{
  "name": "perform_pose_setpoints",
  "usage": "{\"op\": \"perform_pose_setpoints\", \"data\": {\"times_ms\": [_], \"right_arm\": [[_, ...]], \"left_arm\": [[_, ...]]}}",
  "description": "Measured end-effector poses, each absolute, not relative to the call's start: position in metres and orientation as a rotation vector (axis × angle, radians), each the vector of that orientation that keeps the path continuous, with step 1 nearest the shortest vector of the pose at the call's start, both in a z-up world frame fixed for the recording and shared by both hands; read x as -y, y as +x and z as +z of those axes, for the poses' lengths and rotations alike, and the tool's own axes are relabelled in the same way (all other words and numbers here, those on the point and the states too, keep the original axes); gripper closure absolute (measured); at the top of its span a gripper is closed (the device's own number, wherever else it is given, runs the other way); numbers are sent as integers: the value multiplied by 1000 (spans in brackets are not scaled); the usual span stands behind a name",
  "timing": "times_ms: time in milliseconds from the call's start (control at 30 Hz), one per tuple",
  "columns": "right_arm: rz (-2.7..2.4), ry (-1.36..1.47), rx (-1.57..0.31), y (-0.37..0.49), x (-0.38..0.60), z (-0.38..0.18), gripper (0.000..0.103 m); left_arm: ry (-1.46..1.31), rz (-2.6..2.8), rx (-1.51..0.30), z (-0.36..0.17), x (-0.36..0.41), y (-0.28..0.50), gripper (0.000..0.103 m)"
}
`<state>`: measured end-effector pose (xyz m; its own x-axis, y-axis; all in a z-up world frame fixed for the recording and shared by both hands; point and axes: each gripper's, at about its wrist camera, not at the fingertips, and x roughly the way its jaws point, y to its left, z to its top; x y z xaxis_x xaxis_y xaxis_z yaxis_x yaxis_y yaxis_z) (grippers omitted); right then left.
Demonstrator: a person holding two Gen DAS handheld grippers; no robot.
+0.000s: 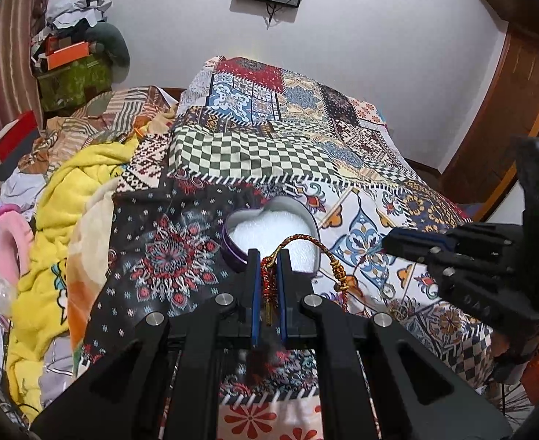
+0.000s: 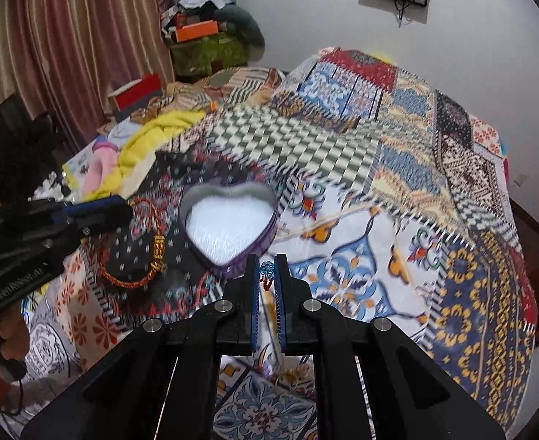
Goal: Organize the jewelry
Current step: 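Carry the bracelet over the purple heart tin and open the left gripper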
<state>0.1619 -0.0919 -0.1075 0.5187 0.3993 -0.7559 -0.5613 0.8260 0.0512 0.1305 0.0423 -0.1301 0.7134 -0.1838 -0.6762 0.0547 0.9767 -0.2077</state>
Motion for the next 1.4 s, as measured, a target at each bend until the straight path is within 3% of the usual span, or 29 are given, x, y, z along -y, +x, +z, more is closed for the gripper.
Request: {"op": "perform_pose_setpoints", "data": {"times_ms": [700, 1400], "right_arm": [[630, -130, -712, 196, 69, -62, 96], [675, -149, -946, 218, 45, -146, 96]], "left_arm": [[-109, -96, -773, -132, -46, 192, 96], [-71, -89, -856, -173, -45, 225, 97]]}}
